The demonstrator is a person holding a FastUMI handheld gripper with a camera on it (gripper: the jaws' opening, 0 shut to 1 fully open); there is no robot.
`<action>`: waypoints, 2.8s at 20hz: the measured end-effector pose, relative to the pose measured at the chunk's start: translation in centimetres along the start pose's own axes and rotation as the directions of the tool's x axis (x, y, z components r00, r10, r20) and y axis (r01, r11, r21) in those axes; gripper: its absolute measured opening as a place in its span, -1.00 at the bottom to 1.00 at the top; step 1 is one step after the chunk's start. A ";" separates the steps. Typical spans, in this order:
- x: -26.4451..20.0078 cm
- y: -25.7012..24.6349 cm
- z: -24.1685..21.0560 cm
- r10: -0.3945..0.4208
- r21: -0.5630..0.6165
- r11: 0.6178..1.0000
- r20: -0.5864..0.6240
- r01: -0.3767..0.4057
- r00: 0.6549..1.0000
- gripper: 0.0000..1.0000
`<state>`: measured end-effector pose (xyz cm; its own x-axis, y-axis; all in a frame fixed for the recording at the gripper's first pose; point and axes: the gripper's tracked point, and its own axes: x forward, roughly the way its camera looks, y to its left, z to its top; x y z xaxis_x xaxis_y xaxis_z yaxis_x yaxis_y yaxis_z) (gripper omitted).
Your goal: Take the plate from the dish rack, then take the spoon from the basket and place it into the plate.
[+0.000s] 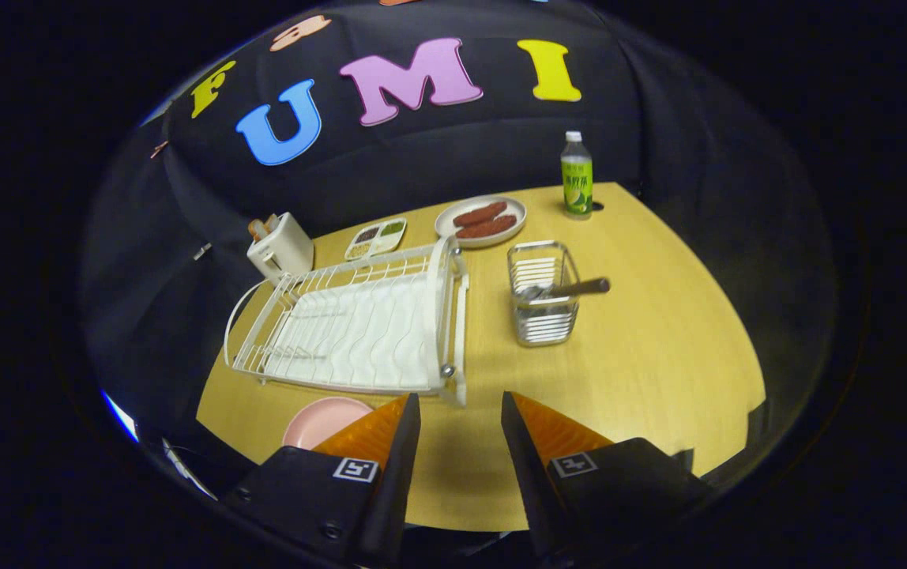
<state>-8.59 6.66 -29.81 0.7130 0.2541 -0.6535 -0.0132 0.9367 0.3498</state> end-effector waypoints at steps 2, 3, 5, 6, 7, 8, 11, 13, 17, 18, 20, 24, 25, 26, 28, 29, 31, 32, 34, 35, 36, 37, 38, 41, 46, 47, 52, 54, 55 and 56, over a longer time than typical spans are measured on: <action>0.2 -2.5 2.5 -0.049 -0.038 0.998 0.067 0.052 0.997 0.28; 0.7 -3.7 3.4 -0.065 -0.052 0.996 0.084 0.069 0.994 0.28; 2.3 -5.8 4.5 -0.098 -0.093 0.990 0.096 0.107 0.991 0.28; 3.1 -6.9 5.0 -0.112 -0.114 0.986 0.101 0.123 0.989 0.28; 4.1 -7.6 5.3 -0.121 -0.135 0.982 0.099 0.134 0.988 0.27; 4.9 -8.1 5.5 -0.126 -0.151 0.979 0.095 0.140 0.987 0.28; 7.3 -8.7 5.5 -0.110 -0.185 0.975 0.085 0.124 0.990 0.19; 8.5 -8.8 5.5 -0.091 -0.204 0.973 0.076 0.104 0.993 0.16; 10.0 -8.7 5.6 -0.055 -0.209 0.976 0.070 0.069 0.996 -0.17; 10.3 -8.5 5.2 -0.043 -0.205 0.977 0.066 0.056 0.997 -0.24; 10.5 -8.0 4.1 -0.027 -0.198 0.980 0.038 0.034 0.999 -0.36; 10.4 -7.6 4.3 -0.009 -0.207 0.978 0.064 0.022 0.998 -0.70; 10.3 -7.5 4.5 -0.004 -0.193 0.981 0.064 0.016 0.998 -0.73; 10.3 -7.4 4.7 -0.003 -0.179 0.984 0.067 0.015 0.998 -0.75; 10.1 -7.5 5.3 -0.006 -0.167 0.986 0.076 0.018 0.997 -0.79; 9.6 -7.5 5.9 -0.006 -0.173 0.985 0.086 0.020 0.996 -0.82; 9.2 -7.6 6.8 -0.012 -0.194 0.980 0.093 0.030 0.996 -0.81; 8.9 -7.6 7.4 -0.017 -0.192 0.981 0.100 0.036 0.995 -0.82; 8.0 -7.3 8.4 -0.024 -0.175 0.984 0.110 0.043 0.994 -0.82; 7.4 -7.1 8.9 -0.025 -0.172 0.984 0.118 0.046 0.993 -0.82; 6.4 -6.9 9.4 -0.022 -0.175 0.984 0.127 0.044 0.992 -0.82; 5.4 -6.6 9.9 -0.018 -0.179 0.983 0.137 0.042 0.990 -0.82; 4.4 -6.0 10.2 -0.007 -0.186 0.982 0.143 0.034 0.990 -0.82; 0.6 -3.7 11.3 0.040 -0.192 0.981 0.171 -0.007 0.984 -0.82; -5.2 3.0 11.4 0.195 -0.232 0.961 0.179 -0.151 0.964 -0.82; -6.1 4.5 11.1 0.234 -0.240 0.952 0.170 -0.190 0.957 -0.82; -8.4 11.8 6.5 0.405 -0.301 0.881 0.079 -0.366 0.911 -0.82; -8.3 14.1 3.2 0.443 -0.326 0.849 0.010 -0.416 0.897 -0.82; -7.9 15.0 1.7 0.455 -0.338 0.835 -0.016 -0.433 0.890 -0.82; -7.1 15.8 -0.1 0.458 -0.349 0.825 -0.049 -0.444 0.888 -0.82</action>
<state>-13.95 19.64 -19.70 0.5928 0.6659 -0.4529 -0.5724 0.7440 0.3446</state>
